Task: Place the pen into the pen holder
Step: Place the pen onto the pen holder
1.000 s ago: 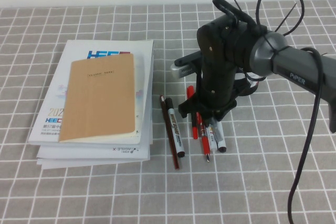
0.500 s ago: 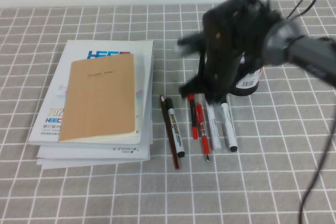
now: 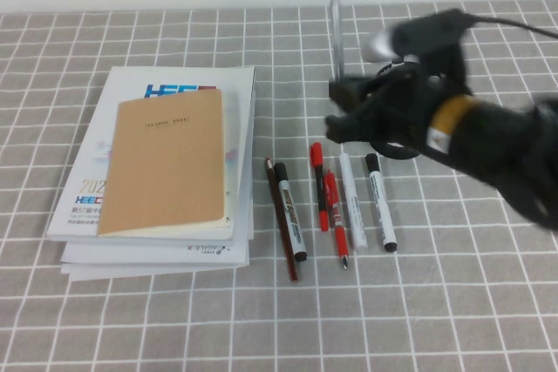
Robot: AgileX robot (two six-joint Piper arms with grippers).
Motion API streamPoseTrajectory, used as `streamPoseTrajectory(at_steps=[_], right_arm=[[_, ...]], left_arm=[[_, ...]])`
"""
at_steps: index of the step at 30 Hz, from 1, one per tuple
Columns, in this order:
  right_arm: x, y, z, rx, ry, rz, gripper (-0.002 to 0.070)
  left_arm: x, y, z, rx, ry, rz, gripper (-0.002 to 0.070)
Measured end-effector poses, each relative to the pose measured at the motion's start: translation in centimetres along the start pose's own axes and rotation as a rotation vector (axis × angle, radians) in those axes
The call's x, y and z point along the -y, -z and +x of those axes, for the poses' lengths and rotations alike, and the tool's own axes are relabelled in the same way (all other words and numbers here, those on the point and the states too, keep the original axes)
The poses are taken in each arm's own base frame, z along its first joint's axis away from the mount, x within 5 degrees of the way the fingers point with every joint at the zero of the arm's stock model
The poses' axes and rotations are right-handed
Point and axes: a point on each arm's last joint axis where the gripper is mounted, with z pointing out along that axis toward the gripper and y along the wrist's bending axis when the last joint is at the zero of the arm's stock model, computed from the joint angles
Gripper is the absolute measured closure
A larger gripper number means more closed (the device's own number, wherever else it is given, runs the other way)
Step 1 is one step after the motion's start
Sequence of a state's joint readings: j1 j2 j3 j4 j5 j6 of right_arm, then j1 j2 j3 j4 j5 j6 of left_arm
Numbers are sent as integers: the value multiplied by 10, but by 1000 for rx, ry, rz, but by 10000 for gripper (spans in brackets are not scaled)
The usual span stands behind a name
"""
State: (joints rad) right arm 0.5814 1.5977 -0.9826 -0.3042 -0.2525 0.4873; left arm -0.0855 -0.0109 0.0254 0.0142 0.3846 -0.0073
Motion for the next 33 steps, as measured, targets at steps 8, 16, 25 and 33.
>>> streamPoseTrajectory(at_steps=[8, 16, 25, 33], right_arm=[[26, 13, 8, 466, 29, 62, 636], [67, -1, 24, 448, -8, 243, 636], [82, -15, 27, 429, -2, 273, 554], [85, -28, 31, 365, -11, 275, 414]], left_arm=[[0, 0, 0, 0, 0, 0, 680], [0, 0, 0, 0, 0, 0, 680], [0, 0, 0, 0, 0, 0, 680], [0, 0, 0, 0, 0, 0, 680]])
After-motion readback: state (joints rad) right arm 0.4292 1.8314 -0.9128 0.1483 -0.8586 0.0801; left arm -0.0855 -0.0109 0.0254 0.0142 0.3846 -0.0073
